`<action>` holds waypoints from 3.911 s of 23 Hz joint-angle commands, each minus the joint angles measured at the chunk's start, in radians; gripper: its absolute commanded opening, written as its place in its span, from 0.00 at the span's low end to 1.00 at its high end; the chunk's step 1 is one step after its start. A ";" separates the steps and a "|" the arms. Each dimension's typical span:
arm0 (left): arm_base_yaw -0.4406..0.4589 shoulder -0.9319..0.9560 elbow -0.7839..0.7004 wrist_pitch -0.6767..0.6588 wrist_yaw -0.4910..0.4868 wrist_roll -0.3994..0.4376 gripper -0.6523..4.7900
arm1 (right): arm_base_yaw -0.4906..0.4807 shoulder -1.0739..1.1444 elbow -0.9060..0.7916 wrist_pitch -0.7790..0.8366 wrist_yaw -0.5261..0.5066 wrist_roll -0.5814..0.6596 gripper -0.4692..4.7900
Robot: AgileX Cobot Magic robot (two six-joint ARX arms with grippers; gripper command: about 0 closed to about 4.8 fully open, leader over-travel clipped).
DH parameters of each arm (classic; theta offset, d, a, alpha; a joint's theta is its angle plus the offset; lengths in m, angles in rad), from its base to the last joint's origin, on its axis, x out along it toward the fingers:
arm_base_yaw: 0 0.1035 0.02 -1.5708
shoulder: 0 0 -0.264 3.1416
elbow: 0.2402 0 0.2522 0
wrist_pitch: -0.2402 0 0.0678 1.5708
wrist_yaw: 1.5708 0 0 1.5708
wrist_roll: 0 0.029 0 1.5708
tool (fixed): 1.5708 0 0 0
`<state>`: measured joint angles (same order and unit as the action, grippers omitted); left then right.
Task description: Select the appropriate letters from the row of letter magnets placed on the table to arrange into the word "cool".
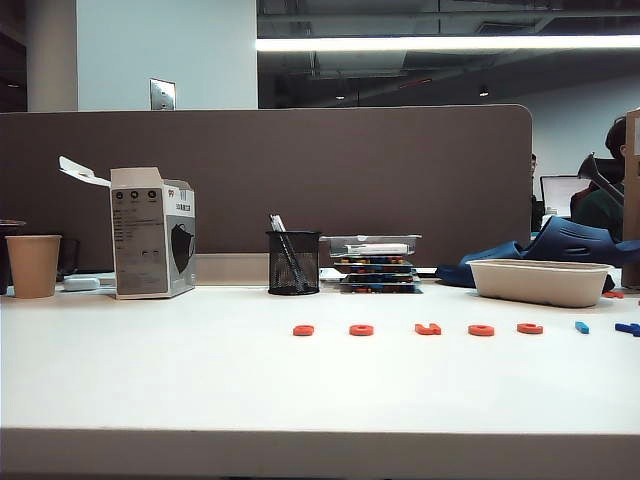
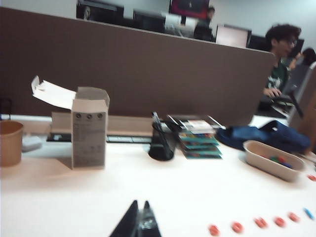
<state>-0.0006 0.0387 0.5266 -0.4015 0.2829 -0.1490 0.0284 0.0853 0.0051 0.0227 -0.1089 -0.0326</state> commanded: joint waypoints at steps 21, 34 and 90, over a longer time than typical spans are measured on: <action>-0.512 0.816 1.028 -0.700 -0.017 -0.226 0.11 | -0.001 0.001 -0.006 0.008 0.007 -0.001 0.08; -0.925 1.198 1.248 -0.612 -0.443 -0.496 0.11 | -0.001 0.001 -0.006 0.003 0.007 0.000 0.08; -1.082 1.285 1.247 -0.758 -0.716 -0.607 0.12 | 0.128 1.661 1.442 -0.885 -0.027 -0.013 0.51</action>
<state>-1.0847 1.3281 1.7714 -1.1641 -0.4282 -0.7589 0.1551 1.7309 1.4410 -0.8719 -0.1322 -0.0219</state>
